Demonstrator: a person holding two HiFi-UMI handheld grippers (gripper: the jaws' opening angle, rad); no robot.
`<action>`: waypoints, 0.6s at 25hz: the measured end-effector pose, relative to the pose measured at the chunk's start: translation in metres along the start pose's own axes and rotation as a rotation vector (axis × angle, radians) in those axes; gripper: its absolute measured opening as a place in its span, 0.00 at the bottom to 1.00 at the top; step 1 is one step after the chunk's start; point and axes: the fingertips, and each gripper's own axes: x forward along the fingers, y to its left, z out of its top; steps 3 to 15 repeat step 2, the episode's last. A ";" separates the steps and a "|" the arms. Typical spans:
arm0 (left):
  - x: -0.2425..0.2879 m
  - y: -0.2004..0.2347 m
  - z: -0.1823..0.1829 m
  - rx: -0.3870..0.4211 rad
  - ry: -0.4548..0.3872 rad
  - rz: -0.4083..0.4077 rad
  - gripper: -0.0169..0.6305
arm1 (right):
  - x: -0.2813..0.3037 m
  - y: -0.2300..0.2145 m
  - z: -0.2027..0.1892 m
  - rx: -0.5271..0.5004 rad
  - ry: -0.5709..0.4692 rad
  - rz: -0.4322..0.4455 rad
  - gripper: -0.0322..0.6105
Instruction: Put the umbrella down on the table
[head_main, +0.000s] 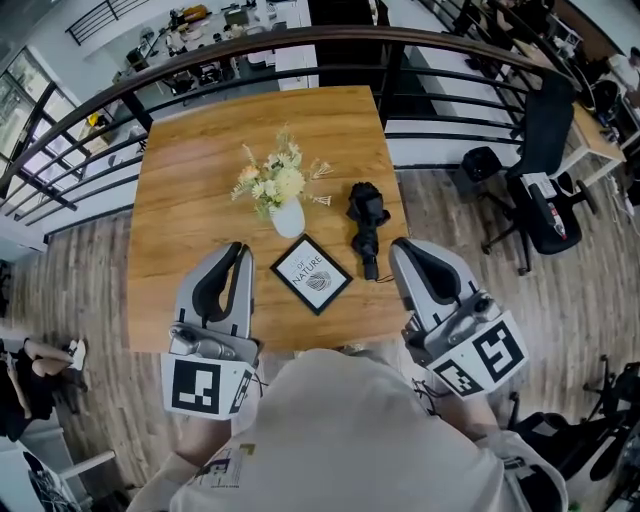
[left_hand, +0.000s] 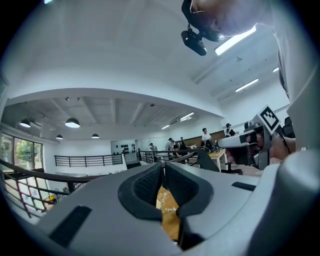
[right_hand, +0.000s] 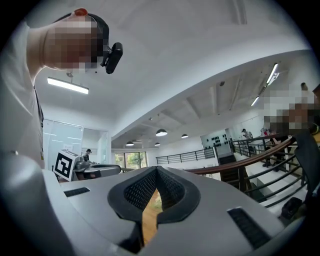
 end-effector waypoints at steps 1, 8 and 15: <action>0.000 0.001 -0.001 -0.001 0.003 0.002 0.08 | 0.001 -0.001 -0.001 0.000 0.000 0.000 0.09; -0.001 0.002 -0.002 -0.002 0.005 0.004 0.08 | 0.002 -0.001 -0.001 -0.001 0.000 0.000 0.09; -0.001 0.002 -0.002 -0.002 0.005 0.004 0.08 | 0.002 -0.001 -0.001 -0.001 0.000 0.000 0.09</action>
